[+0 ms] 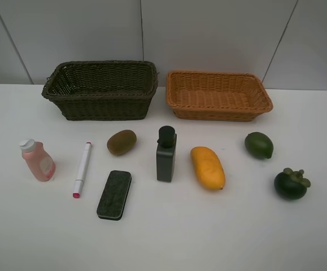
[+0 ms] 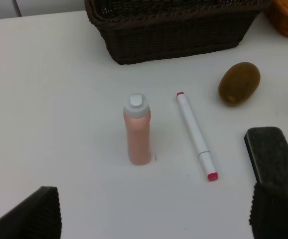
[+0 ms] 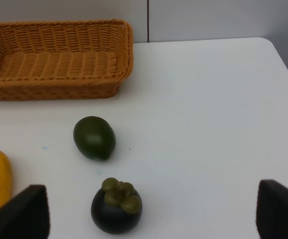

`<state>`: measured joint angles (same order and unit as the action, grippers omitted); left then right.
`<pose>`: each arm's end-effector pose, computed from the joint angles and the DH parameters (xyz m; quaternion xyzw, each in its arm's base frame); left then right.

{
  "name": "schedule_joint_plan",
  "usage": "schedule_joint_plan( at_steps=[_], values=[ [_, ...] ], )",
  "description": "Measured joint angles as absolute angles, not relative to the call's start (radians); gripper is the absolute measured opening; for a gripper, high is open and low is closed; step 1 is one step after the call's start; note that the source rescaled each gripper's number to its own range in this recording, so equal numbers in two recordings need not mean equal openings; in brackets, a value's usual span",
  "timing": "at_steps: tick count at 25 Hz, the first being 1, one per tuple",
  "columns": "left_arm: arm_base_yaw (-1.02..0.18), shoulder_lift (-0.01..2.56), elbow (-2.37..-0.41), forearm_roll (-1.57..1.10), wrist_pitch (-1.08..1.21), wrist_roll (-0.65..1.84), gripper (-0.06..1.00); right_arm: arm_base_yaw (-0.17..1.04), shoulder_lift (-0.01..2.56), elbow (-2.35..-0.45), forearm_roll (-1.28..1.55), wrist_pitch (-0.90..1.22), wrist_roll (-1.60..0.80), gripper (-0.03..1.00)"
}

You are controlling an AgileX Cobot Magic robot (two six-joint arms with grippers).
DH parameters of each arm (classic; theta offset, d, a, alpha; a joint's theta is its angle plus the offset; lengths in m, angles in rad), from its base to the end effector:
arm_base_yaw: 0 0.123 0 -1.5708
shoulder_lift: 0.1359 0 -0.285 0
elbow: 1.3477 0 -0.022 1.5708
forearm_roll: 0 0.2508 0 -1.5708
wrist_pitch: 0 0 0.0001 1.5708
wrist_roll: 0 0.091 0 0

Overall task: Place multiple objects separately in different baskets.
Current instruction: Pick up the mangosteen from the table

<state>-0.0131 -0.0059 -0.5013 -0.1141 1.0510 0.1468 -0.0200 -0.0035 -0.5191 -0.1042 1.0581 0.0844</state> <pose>-0.0059 -0.0089 0.2788 0.0698 0.8445 -0.0216 0.5305 -0.0080 -0.0081 0.2831 0.0466 0.8442 -0.0349 0.5329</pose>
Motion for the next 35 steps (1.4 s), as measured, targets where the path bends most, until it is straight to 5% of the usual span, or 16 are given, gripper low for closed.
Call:
schedule_joint_plan(
  at_steps=[35],
  values=[
    [-0.013,-0.006,-0.501,-0.114,1.051,0.147,1.00,-0.020,1.057,-0.688,-0.133,0.885,0.081,1.00]
  ],
)
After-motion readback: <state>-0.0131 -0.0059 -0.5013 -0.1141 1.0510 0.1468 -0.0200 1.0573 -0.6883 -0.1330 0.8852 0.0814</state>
